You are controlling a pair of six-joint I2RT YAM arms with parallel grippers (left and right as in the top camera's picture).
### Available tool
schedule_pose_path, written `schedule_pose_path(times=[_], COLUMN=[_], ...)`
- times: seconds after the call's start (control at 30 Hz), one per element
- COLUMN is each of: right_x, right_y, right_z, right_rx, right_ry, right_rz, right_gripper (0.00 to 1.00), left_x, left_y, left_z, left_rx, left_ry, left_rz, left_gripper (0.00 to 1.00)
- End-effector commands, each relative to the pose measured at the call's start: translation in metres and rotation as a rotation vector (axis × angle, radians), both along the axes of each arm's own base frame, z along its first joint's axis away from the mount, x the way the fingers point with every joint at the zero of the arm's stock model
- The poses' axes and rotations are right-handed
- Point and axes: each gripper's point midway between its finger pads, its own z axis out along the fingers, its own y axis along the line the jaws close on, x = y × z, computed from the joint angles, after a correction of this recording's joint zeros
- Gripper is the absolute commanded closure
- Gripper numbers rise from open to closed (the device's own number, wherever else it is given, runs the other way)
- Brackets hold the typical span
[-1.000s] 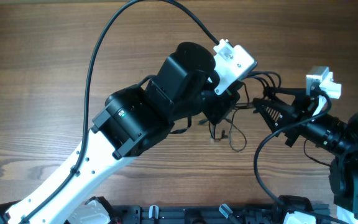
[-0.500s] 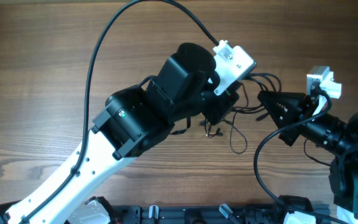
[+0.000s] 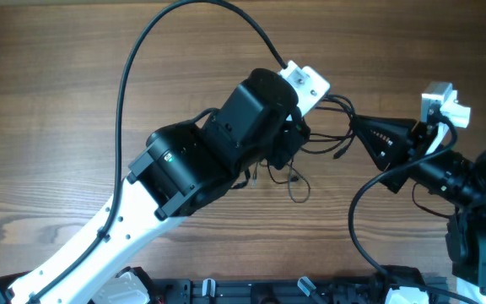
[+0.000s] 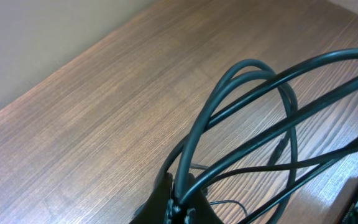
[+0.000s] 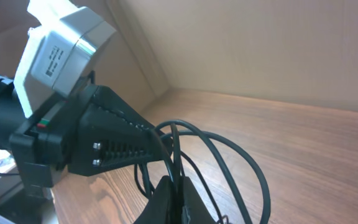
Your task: Untangle cables
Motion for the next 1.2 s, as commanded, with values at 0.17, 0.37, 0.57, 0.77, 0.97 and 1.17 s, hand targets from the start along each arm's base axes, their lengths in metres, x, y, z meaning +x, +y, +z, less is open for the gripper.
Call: schedule_pose_path(times=[0.17,0.37,0.57,0.77,0.97,1.17], right_x=[-0.001,0.0,0.0,0.002,0.01,0.021], right_y=[-0.002,-0.002,-0.002,-0.003,-0.003,-0.004], right_z=[0.02,0.02,0.019,0.016,0.001,-0.02], right_rx=[0.023,0.021,0.021,0.022,-0.001,0.0], right_ry=[-0.049,-0.05,-0.047,-0.033,0.014,0.111], right_rz=[-0.018,-0.02,-0.02,-0.02,-0.015,-0.008], right_gripper=[0.96,0.95,0.68,0.51,0.51,0.63], left_x=[0.011,0.008,0.009,0.009,0.009,0.008], left_y=[0.02,0.014,0.012,0.004,0.001,-0.006], left_z=[0.005,0.007,0.01,0.017,0.019,0.025], left_rx=[0.03,0.008,-0.006,-0.046,-0.062,-0.099], left_ry=[-0.035,-0.027,-0.036,-0.045,-0.047,-0.053], left_rz=[0.089,0.063,0.063,0.039,0.028,0.003], left_gripper=[0.96,0.96,0.96,0.96,0.96,0.96])
